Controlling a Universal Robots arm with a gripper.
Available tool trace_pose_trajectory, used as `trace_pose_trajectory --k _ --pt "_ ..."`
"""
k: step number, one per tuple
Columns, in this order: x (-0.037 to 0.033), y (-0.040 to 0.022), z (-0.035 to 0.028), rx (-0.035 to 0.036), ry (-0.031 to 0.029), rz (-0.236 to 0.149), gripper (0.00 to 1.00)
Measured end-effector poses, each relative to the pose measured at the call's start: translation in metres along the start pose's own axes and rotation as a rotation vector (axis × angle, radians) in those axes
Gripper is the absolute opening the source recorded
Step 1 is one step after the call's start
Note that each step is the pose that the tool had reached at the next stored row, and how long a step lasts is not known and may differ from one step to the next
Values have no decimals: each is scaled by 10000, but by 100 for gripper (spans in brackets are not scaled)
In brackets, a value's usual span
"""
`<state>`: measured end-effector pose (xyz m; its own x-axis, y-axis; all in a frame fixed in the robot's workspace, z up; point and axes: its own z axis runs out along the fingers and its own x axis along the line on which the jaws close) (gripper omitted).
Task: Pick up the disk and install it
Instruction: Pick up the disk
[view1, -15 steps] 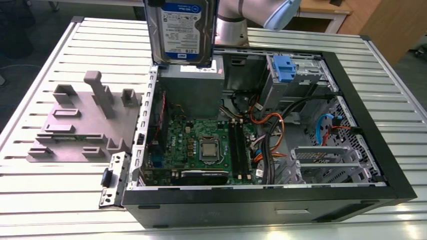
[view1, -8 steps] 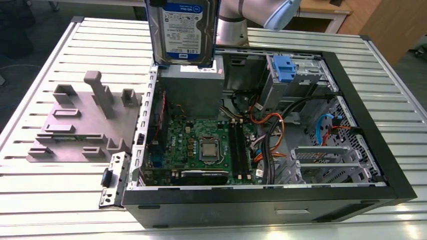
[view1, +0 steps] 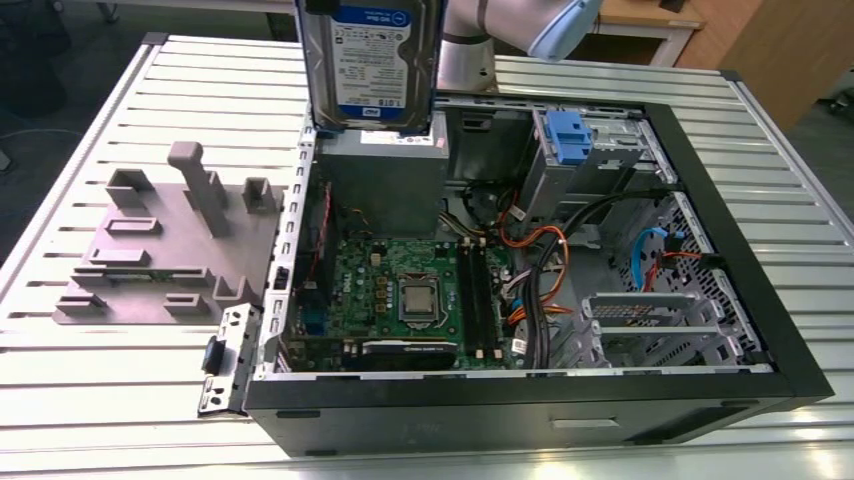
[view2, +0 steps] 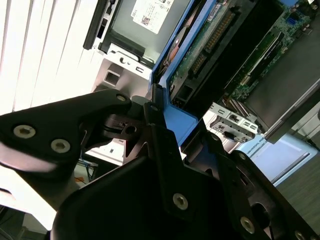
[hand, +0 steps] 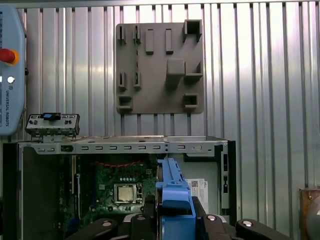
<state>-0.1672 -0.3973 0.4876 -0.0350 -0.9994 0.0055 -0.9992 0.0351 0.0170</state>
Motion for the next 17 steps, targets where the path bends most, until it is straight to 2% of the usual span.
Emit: trace_pose_trajectory --k 17 --pt "-3 -92 -1 0 0 1 37"
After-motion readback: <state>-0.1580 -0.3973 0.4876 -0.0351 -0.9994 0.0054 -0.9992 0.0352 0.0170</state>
